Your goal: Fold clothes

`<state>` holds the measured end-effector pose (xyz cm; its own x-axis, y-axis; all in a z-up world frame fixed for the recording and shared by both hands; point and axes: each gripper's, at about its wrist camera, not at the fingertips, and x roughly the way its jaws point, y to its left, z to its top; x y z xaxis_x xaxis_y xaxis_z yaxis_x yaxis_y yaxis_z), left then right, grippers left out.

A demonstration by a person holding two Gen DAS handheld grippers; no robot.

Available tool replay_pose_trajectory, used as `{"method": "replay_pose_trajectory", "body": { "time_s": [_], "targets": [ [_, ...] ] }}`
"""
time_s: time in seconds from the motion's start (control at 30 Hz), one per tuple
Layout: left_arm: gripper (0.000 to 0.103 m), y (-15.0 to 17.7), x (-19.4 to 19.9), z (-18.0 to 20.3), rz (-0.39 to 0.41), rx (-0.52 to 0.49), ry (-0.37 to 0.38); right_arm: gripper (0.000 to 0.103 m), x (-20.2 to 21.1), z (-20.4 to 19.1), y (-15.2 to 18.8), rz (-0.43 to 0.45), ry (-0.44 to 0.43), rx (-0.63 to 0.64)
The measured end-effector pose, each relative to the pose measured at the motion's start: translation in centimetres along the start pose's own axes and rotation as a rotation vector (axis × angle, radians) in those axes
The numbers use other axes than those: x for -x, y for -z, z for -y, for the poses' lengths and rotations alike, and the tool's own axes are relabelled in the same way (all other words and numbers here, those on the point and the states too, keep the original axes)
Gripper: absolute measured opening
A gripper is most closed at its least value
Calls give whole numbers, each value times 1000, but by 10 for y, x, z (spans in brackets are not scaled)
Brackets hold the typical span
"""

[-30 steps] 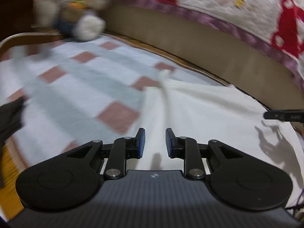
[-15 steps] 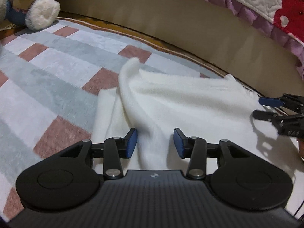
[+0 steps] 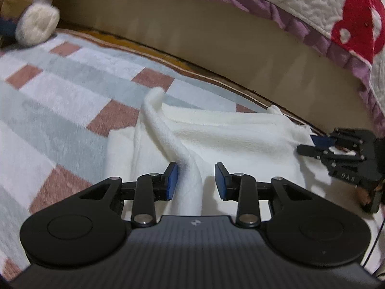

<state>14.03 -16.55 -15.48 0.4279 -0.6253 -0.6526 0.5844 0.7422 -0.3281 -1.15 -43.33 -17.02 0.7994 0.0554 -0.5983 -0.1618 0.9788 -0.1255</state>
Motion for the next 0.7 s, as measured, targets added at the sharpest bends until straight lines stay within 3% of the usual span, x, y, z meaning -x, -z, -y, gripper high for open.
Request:
{"method": "replay_pose_trajectory", "body": {
  "time_s": [0.1,0.13,0.23,0.33,0.53,0.63,0.7],
  "targets": [
    [33,1,1,0,9,14,-18,23,-1,-2,0,35,-31,0],
    [34,0,2,1,18,7,-31,5,0,-3,-1,55,-21,9],
    [38,-4,9,2,65,6,-59,6,8,3,-10,65,86,-37],
    [42,-9,15,-1,87,17,-66,5,12,13,-9,32,140,-91],
    [45,-12,4,-9,28,-10,-112,6,6,29,3,25,110,-187],
    [54,-20,-13,-13,9,-1,-126,6,2,33,5,34,76,-231],
    [55,-26,-28,-12,-26,-23,-109,6,0,36,7,39,59,-254]
  ]
}}
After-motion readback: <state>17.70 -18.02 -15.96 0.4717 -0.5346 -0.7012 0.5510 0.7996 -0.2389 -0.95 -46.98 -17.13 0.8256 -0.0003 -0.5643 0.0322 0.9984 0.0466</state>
